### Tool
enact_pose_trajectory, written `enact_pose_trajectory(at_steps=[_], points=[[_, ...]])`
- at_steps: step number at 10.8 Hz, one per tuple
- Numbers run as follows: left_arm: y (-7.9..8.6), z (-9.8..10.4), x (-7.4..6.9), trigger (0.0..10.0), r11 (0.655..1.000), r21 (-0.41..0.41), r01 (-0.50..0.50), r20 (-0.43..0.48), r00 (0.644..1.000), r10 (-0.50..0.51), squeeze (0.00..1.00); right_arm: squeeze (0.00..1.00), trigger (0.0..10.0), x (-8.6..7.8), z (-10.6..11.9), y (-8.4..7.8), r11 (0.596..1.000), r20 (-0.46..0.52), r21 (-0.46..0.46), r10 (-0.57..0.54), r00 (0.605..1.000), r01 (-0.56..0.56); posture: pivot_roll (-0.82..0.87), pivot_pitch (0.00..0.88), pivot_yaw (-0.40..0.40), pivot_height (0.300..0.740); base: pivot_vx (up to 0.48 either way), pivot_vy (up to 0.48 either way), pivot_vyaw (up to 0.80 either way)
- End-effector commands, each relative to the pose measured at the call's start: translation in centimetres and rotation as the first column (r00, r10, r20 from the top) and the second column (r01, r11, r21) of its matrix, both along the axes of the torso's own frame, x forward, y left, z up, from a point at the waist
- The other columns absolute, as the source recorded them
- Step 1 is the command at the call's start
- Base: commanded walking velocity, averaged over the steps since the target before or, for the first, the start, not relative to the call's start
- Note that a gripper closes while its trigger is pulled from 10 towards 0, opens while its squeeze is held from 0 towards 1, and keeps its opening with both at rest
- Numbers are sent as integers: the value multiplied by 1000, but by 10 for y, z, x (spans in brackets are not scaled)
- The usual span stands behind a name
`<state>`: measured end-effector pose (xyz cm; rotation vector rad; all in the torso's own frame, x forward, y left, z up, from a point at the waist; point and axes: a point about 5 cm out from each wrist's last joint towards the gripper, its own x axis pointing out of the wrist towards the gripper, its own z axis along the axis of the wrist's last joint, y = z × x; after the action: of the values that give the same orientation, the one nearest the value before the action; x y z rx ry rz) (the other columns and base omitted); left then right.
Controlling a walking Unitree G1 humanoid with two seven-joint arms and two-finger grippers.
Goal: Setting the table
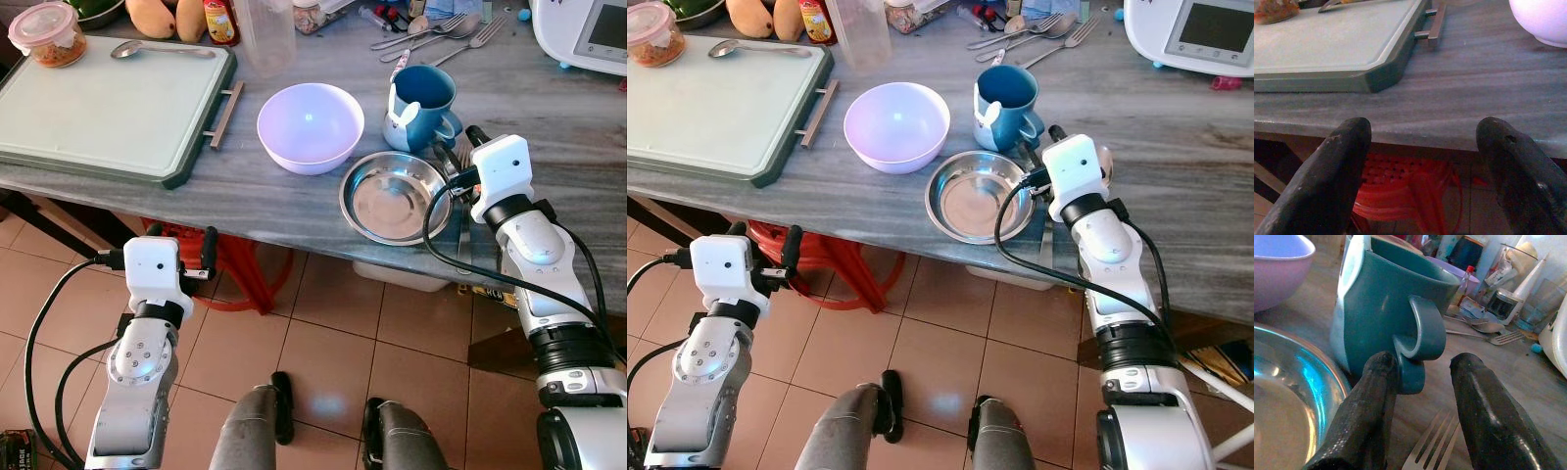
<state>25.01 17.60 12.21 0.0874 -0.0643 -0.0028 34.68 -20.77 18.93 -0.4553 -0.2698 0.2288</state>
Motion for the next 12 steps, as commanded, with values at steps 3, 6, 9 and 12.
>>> enact_pose_trajectory(at_steps=[3, 6, 9, 12], points=[[3, -5, -2, 10000, 1000, 2, -11, -23, 1000, 11, 0, 0, 10000, 0, 3, 3, 1000, 20, 2, 9, 1000, -9, 37, 254, 77, 740, 0, 0, 0], [3, -5, -2, 10000, 1000, 2, -11, -23, 1000, 11, 0, 0, 10000, 0, 3, 3, 1000, 20, 2, 9, 1000, -9, 37, 254, 77, 740, 0, 0, 0], [-10, -4, 19, 10000, 998, -53, -41, 33, 999, 43, 0, 0, 10000, -43, 23, 47, 984, 245, 176, -59, 968, 16, -18, 124, 27, 740, 0, 0, 0], [-12, -5, 16, 10000, 997, -61, -38, 29, 999, 40, 0, 0, 10000, -60, 13, 58, 978, 203, 208, -26, 979, -17, -20, 125, 29, 740, 0, 0, 0]])
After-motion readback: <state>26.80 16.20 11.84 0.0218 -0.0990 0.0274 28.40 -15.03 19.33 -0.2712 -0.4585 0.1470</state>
